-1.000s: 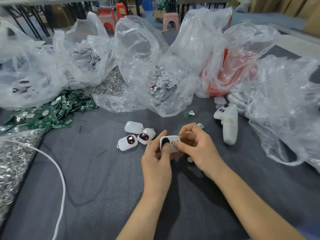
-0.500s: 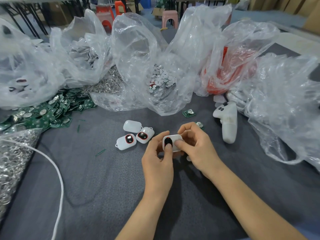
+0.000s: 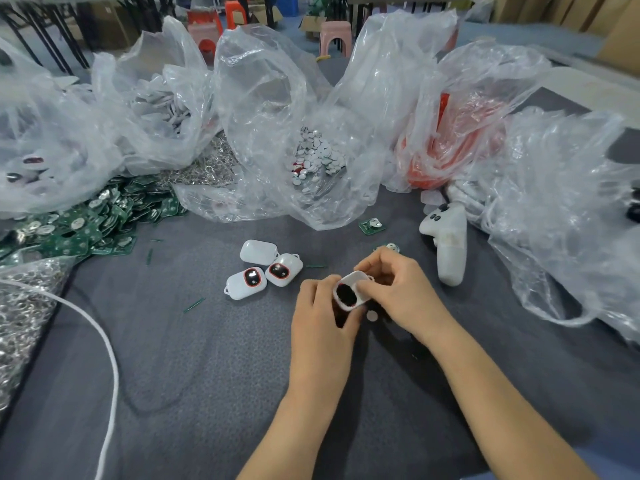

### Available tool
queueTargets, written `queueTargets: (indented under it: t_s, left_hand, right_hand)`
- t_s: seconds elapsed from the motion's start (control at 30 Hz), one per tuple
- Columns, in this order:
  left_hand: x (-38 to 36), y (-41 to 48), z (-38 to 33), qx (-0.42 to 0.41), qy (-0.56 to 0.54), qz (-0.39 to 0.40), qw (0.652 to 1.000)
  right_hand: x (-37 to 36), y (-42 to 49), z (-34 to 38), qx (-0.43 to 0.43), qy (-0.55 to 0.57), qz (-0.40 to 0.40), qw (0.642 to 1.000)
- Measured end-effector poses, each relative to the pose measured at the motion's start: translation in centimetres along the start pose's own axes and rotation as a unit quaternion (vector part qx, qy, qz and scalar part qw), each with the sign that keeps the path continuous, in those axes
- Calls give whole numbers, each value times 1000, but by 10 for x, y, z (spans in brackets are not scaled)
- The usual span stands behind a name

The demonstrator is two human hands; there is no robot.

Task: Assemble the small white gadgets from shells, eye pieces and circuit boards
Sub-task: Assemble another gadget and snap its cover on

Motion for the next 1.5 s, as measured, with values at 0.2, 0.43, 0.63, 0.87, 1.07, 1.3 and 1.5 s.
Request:
queueTargets:
  t_s: [0.2,0.43,0.63,0.87,1.07,1.3,1.5]
  left_hand:
    - [-2,0,2,0,101,-22,995]
    - [1,-1,1,3,72,-48,996]
    - [9,1,-4,-2,10,-92,996]
    - [10,0,0,-13,-17,-100,995]
    - [8,1,5,8,-70,-86,994]
    - [14,-2,11,60,-183,-78,978]
    - [17,-1,15,95,-205,-79,971]
  right_hand:
    - [-3,10,9,50,-219,61,973]
    - [88,108,49,44,-335,-62,939]
    - [97,150,1,-145,-515,50,843]
    - [89,153,-8,-119,-523,-41,843]
    - [109,121,51,-6,-436,-130,891]
    - [9,10,43,22,244,9,969]
    - [-8,-6,16,14,229,44,972]
Point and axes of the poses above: each hand's wrist, its own y-axis towards the middle knuckle, its own x-axis out of the back of the hand, z = x × y, the point moved 6 cm from there along y, towards the middle knuckle, and after that the axes turned 7 degrees about x, right-handed, at the moved point
